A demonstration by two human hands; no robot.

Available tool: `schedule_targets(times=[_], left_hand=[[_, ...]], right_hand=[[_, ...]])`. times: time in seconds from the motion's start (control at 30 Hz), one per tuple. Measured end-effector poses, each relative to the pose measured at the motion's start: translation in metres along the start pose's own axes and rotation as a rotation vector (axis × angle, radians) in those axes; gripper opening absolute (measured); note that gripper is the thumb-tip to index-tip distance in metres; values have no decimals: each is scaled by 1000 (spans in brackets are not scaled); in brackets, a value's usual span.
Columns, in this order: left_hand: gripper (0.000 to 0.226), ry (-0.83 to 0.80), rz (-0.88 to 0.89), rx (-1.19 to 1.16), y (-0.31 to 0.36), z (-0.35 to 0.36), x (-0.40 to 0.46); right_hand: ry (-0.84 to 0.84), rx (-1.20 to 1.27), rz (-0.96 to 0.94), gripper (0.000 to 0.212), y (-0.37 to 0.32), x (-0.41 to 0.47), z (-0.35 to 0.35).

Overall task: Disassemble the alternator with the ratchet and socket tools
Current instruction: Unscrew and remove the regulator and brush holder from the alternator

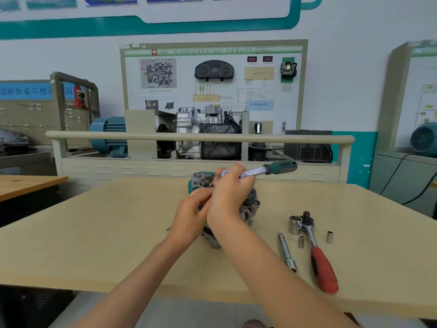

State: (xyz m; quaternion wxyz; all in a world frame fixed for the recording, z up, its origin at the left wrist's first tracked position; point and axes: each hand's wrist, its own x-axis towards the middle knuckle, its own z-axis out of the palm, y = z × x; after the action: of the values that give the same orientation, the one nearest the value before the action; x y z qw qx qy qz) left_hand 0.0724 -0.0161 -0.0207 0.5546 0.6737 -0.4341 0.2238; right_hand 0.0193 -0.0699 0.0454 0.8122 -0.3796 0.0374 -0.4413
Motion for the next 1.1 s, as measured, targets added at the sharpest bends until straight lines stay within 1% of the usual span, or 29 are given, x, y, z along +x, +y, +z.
schedule_targets(times=[0.03,0.07,0.13,0.17,0.2,0.23,0.27,0.33,0.4,0.43,0.47,0.5,0.53,0.6,0.63,0.67,0.7,0.73,0.8,0.87,0.9,0.93,0.97,1.0,1.03,1.1], left_hand=[[47,-2,-7,7,-1,-1,1],[40,-4,-9,17,-1,-1,1],[28,-3,-9,17,-3,0,2],[26,2,-3,13,-4,1,2],[26,7,1,5,-4,2,2],[24,6,-1,-6,-4,2,2],[21,2,-6,-14,-5,3,2],[17,-4,-10,-7,-7,4,3],[20,-3,-8,-4,-6,4,2],[24,-1,-8,-5,-5,4,2],[25,0,-13,-4,-4,4,2],[23,0,-20,-4,-5,3,1],[18,2,-27,-7,-6,3,2],[13,-5,-35,-11,-8,3,3],[16,-7,-30,-7,-9,3,3],[17,-8,-24,-6,-10,4,4],[17,-12,-18,-8,-10,4,4],[16,-18,-16,-11,-9,5,4],[15,-18,-11,-25,-7,6,4],[30,-19,0,-33,-6,5,3],[37,-19,-6,-33,-5,5,3],[40,-17,-15,-34,-5,4,3],[38,-14,-21,-34,-6,3,3],[32,-12,-22,-35,-7,2,3],[25,-14,-21,-37,-8,2,4],[20,-24,-15,-35,-10,3,4]], right_hand=[[-4,-33,30,23,-2,3,2],[-72,-115,82,22,-6,8,2],[-323,-290,249,21,-20,20,1],[-466,-355,332,23,-29,26,-1],[-575,-385,375,25,-34,31,-4],[-618,-380,378,26,-35,34,-6],[-574,-344,348,26,-33,33,-7],[-328,-210,196,25,-20,21,-9],[-111,-71,32,24,-5,8,-11],[-55,-35,-2,24,-2,5,-9],[-34,-47,2,25,-2,7,-8],[-55,-108,37,25,-4,11,-6],[-130,-203,100,25,-10,17,-4],[-380,-407,277,23,-26,28,0],[-504,-470,344,23,-33,32,0],[-585,-489,374,24,-37,35,-1],[-599,-469,371,26,-38,37,-2],[-541,-416,337,27,-36,36,-4],[-305,-249,183,28,-22,22,-8],[-88,-57,56,26,-8,6,-11],[-30,12,38,26,-4,2,-9],[-13,22,35,26,-3,2,-7],[-43,-33,50,26,-5,5,-5],[-124,-126,93,25,-10,10,-3],[-239,-229,160,25,-16,16,-1],[-510,-419,318,26,-32,27,0]])
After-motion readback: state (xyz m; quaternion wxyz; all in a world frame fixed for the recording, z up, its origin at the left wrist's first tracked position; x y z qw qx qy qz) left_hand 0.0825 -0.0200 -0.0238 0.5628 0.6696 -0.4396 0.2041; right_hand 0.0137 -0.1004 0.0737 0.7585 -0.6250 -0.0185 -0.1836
